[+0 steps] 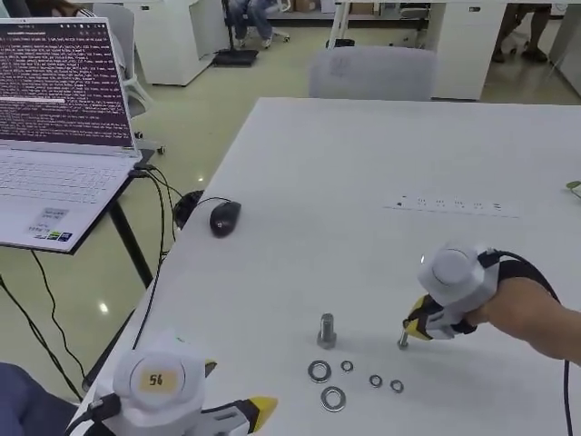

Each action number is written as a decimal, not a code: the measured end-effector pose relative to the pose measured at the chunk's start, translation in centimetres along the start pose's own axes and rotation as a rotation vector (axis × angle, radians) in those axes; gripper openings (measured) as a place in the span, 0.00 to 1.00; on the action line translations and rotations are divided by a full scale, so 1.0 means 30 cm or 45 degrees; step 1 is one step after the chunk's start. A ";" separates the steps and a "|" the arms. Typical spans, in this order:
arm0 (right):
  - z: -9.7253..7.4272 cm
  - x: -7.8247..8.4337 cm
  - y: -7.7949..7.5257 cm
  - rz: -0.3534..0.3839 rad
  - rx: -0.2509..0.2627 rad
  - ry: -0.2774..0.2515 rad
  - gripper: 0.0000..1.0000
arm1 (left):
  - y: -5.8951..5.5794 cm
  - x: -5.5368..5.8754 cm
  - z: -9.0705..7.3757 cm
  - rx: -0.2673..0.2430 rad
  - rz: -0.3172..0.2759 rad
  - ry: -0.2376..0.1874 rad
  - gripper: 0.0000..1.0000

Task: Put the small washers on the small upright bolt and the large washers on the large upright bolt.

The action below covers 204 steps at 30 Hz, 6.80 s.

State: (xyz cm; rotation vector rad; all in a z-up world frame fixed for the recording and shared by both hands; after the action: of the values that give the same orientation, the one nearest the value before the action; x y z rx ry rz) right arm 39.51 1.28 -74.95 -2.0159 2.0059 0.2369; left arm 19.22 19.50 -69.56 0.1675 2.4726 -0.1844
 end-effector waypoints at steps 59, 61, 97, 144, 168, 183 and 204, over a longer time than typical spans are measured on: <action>0.153 0.075 0.242 -0.216 -0.190 0.035 0.19 | -0.017 0.017 0.009 0.016 0.000 0.016 0.58; 0.154 0.067 0.249 -0.230 -0.193 0.038 0.19 | -0.012 0.018 0.005 0.011 -0.004 0.014 0.58; 0.157 0.067 0.253 -0.407 -0.176 0.193 0.15 | -0.014 0.003 0.014 0.018 0.013 0.007 0.58; -0.033 -0.012 0.014 -0.100 -0.006 0.002 0.13 | 0.014 -0.001 0.006 0.011 -0.015 -0.007 0.58; 0.016 0.004 0.015 -0.103 -0.038 0.057 0.14 | 0.017 0.003 0.007 0.011 -0.022 -0.005 0.58; 0.143 0.050 0.026 -0.057 -0.089 0.122 0.14 | 0.029 0.006 0.000 0.003 -0.025 -0.001 0.58; 0.130 0.117 0.180 -0.121 -0.164 0.107 0.19 | 0.017 0.003 0.008 0.015 -0.016 -0.002 0.58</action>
State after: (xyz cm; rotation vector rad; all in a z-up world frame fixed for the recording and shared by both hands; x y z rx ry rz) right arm 34.54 -0.76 -80.21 -2.2291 1.9845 0.2718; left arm 19.39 19.96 -69.85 0.1571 2.4722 -0.2045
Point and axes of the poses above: the centre of the closed fingertips' face, and the gripper's own axes: z roughly forward along the fingers, y roughly to its left, x roughly out of its underside, the point moved 2 cm from there along -z, roughly backward along the fingers, and after that the axes turned 11 degrees about y, right-handed, at the moved point
